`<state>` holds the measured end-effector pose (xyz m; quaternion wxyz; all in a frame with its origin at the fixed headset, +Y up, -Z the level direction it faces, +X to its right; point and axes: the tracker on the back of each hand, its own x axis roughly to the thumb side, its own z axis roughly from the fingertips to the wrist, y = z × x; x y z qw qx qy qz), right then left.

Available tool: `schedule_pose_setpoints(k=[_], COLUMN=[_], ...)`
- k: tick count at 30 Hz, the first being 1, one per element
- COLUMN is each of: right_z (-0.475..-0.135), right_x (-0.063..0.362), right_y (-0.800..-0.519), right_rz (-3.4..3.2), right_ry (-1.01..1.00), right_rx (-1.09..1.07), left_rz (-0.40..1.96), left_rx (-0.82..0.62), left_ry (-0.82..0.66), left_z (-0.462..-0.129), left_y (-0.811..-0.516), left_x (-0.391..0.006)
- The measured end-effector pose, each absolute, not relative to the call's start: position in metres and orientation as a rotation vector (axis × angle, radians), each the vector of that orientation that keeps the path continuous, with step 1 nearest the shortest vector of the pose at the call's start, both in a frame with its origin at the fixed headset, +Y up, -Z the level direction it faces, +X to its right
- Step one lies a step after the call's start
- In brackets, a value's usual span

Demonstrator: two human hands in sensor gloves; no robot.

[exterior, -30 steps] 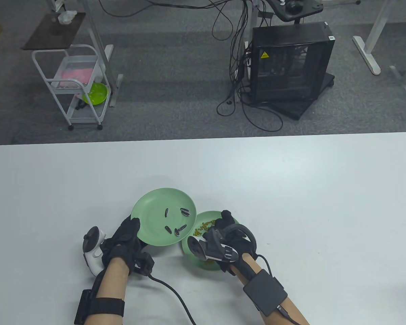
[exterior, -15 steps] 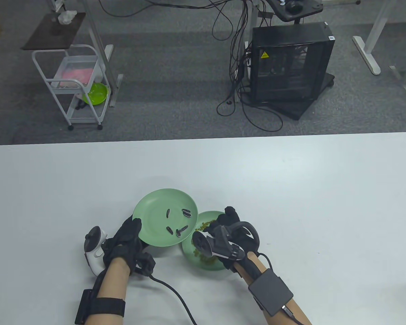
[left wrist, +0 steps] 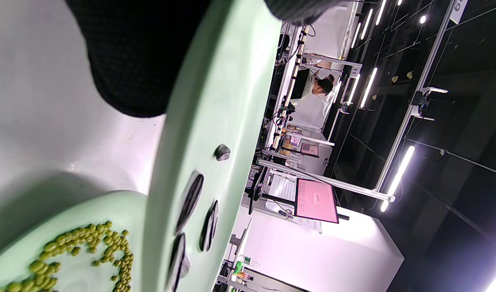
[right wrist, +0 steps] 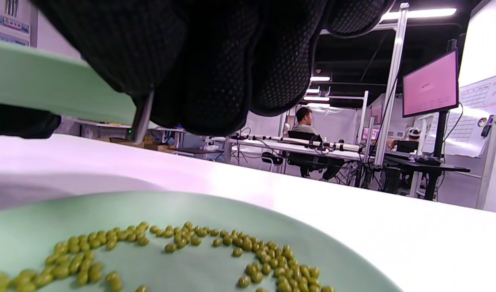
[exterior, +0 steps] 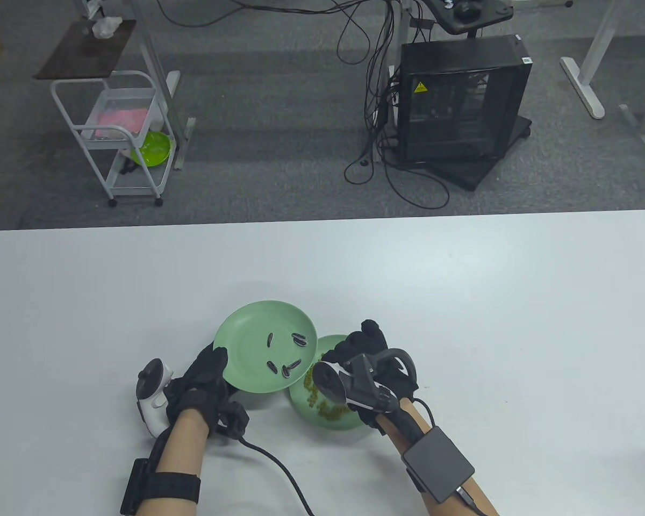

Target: Pick sunflower seeds with hand pinch into plate

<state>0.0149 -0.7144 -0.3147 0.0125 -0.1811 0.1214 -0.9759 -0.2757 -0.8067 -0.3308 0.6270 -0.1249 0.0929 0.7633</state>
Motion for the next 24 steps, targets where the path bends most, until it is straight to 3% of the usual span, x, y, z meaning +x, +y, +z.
schedule_pose_setpoints(k=[24], right_z=[-0.305], right_x=[0.021], right_y=[-0.69], right_rz=[-3.163], right_ry=[0.659], right_rx=[-0.533], left_rz=[1.739], left_rx=[-0.33], left_ry=[0.181], left_z=[-0.332], left_y=[-0.808], left_x=[-0.263])
